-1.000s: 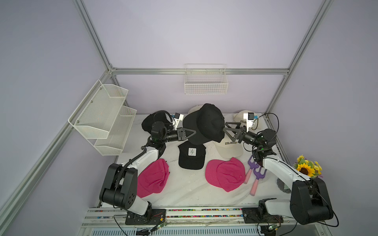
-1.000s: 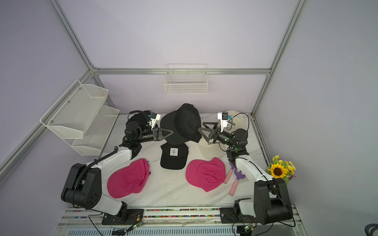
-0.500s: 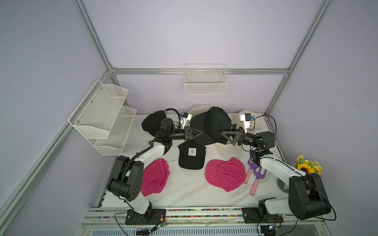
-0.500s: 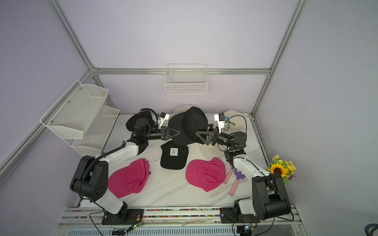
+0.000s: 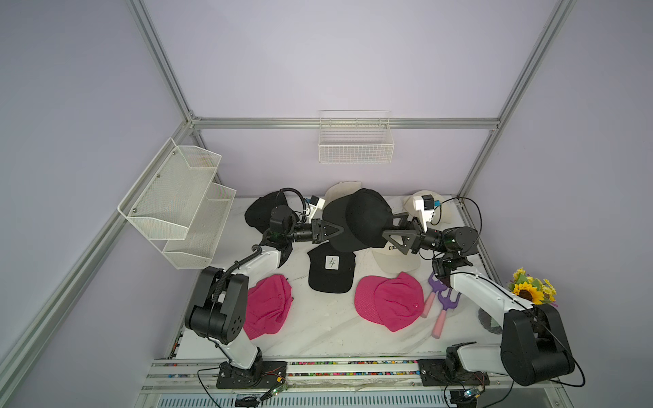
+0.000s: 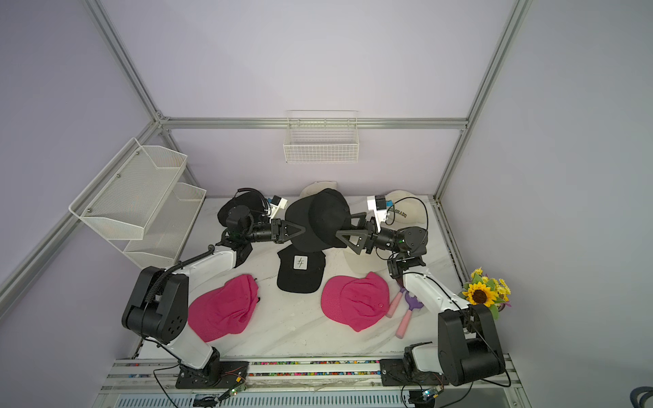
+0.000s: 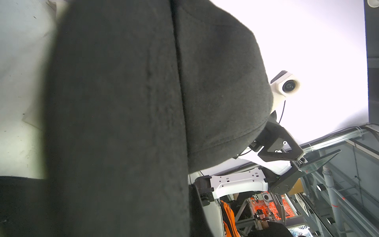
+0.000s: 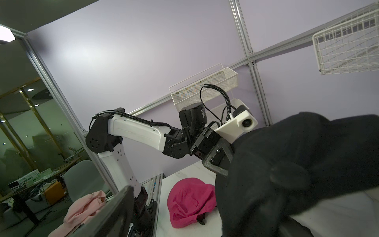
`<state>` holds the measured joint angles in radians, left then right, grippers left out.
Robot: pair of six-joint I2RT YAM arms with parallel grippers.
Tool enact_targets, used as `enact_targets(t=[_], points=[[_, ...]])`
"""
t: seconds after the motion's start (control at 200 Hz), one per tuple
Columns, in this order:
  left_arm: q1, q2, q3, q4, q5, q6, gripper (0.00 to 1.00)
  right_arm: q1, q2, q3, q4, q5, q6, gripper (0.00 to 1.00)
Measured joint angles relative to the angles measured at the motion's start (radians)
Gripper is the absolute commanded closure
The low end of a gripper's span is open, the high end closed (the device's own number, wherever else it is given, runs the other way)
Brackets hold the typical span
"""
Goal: Stack the baseball caps by color
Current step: Place the baseball cap on the baseball cap.
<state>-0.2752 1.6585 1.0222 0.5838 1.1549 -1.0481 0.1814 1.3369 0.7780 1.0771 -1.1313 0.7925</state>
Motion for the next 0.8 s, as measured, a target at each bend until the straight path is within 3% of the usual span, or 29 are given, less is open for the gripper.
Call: enact_targets(t=[0.25, 0.481, 0.801], points=[[-0.002, 0.006, -0.001, 0.062, 0.008, -0.041, 1.00, 0.000, 0.039, 0.103, -0.197, 0.052, -0.098, 0.11], [-0.039, 0.006, -0.002, 0.079, 0.009, -0.033, 1.00, 0.000, 0.145, 0.129, -0.224, 0.087, -0.047, 0.11], [-0.051, 0.018, 0.043, -0.213, -0.048, 0.199, 1.00, 0.000, 0.052, 0.103, -0.170, 0.065, -0.014, 0.15]])
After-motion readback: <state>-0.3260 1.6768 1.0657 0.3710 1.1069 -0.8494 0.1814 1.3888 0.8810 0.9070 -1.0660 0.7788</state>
